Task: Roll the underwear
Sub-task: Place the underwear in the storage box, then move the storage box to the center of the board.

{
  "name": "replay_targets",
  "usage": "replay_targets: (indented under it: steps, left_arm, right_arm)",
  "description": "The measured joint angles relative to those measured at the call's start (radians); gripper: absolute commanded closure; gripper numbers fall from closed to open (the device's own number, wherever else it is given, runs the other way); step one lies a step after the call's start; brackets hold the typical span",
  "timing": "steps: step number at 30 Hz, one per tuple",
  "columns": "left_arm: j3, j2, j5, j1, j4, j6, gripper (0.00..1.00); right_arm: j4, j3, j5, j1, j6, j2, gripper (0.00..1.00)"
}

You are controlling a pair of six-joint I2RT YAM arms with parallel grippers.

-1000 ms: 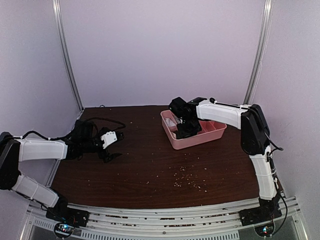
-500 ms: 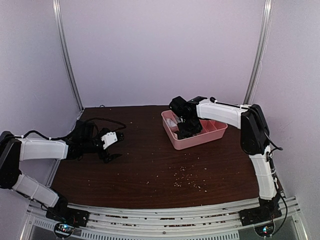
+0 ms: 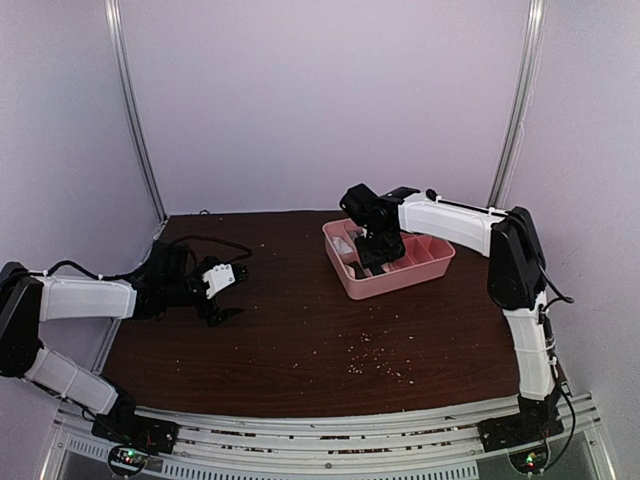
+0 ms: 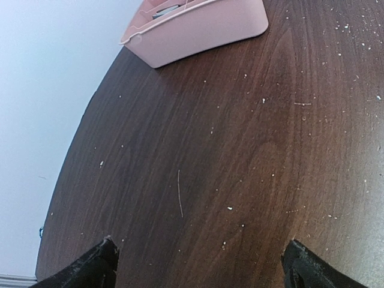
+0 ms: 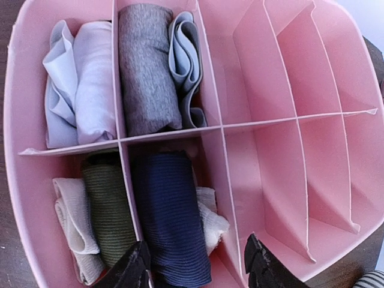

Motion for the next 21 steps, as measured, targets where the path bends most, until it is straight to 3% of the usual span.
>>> replay_targets:
  steps: [7,13,21]
  left_arm:
    - [0.000,0.000,0.000,0.000,0.000,0.000,0.02]
    - [0.000,0.000,0.000,0.000,0.000,0.000,0.02]
    - [0.000,0.000,0.000,0.000,0.000,0.000,0.02]
  right_arm:
    - [0.089,-0.074,0.010,0.000,0.014,-0.092,0.41]
    - [0.151,-0.164,0.082,-0.002,0.026,-0.183,0.25]
    - [0.295,-0.492,0.137,-0.061,0.055,-0.362,0.01]
